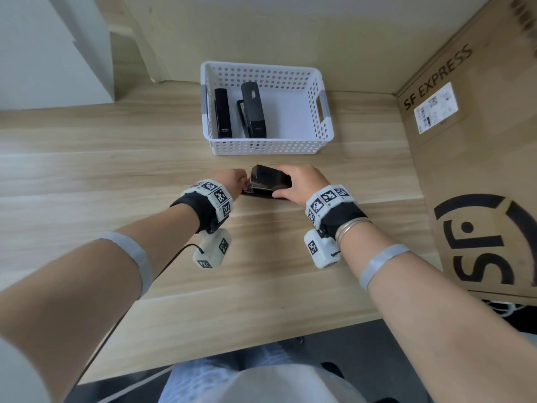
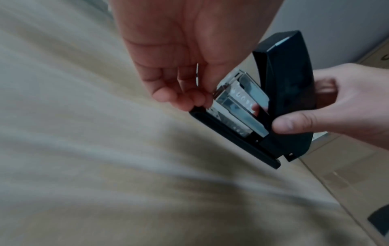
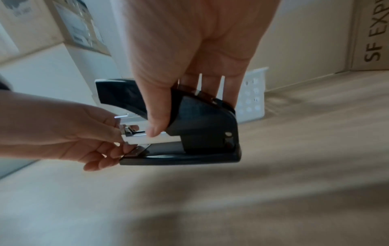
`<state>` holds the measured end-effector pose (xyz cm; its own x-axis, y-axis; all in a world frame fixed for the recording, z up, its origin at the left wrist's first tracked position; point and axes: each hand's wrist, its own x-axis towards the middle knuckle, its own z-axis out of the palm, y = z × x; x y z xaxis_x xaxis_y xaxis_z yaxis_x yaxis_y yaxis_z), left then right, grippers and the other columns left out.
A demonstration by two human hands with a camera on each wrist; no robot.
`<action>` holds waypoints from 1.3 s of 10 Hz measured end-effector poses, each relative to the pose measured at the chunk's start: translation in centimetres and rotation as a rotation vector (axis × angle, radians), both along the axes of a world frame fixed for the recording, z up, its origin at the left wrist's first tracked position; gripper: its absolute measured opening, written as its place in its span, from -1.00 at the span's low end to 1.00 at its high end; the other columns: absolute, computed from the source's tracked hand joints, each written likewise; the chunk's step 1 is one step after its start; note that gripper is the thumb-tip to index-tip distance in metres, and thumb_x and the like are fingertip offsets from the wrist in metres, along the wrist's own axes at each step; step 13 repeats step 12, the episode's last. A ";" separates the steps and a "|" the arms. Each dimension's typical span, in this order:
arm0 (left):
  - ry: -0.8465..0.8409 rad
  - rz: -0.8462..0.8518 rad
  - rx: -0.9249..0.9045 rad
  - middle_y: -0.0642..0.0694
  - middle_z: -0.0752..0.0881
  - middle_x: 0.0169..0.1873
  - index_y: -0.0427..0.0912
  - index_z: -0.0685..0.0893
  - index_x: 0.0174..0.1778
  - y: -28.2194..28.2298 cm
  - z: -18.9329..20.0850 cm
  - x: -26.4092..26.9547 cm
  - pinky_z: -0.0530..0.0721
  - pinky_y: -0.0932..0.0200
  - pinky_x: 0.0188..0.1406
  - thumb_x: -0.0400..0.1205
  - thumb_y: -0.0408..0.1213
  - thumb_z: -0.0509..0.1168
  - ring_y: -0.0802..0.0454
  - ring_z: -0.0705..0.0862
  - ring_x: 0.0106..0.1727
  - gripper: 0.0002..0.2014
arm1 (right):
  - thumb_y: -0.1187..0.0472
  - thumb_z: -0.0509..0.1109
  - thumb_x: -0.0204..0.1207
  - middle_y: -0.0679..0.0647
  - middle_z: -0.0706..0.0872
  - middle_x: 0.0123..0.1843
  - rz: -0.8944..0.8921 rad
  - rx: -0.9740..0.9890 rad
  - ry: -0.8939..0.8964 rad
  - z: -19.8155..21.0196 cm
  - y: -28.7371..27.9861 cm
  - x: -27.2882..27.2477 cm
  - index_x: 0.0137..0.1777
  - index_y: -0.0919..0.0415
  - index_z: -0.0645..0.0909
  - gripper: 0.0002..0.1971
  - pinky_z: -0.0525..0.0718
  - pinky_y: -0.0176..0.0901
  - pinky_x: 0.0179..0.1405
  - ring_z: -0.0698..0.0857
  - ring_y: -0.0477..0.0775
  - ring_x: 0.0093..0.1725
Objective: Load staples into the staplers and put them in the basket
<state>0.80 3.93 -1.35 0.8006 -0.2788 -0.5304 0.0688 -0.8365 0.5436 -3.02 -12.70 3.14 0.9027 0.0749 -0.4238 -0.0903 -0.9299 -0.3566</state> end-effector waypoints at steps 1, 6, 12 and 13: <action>-0.131 -0.027 0.018 -0.20 0.54 -0.29 -0.30 0.57 -0.09 -0.6 3.6 3.0 0.50 0.06 -0.17 0.69 -0.37 -0.02 -0.15 0.56 -0.15 -0.74 | -0.02 0.53 0.40 0.02 0.77 0.16 -0.038 0.055 -0.082 2.8 -0.8 2.2 0.33 0.00 0.60 -0.52 0.66 -0.09 0.17 0.71 0.10 0.15; -0.297 0.261 0.120 -0.33 0.55 0.18 -0.30 0.62 0.05 3.4 2.7 14.9 0.54 0.02 0.14 0.57 -0.41 0.15 -0.19 0.55 -0.05 -0.80 | 0.11 0.28 0.61 0.31 0.66 0.25 -0.502 -0.050 -0.147 0.8 -1.0 15.5 0.39 0.38 0.36 -0.55 0.60 -0.04 0.05 0.67 0.29 0.23; -0.363 0.330 -0.001 -0.31 0.53 0.15 -0.30 0.61 0.01 3.3 2.1 13.1 0.47 0.15 -0.07 0.56 -0.52 0.05 -0.24 0.60 0.01 -0.75 | -0.03 0.31 0.55 0.19 0.48 0.43 -0.577 0.099 -0.296 -1.4 -1.2 15.7 0.53 0.16 0.30 -0.41 0.59 0.02 0.27 0.57 0.19 0.34; -0.363 0.330 -0.001 -0.31 0.53 0.15 -0.30 0.61 0.01 3.3 2.1 13.1 0.47 0.15 -0.07 0.56 -0.52 0.05 -0.24 0.60 0.01 -0.75 | -0.03 0.31 0.55 0.19 0.48 0.43 -0.577 0.099 -0.296 -1.4 -1.2 15.7 0.53 0.16 0.30 -0.41 0.59 0.02 0.27 0.57 0.19 0.34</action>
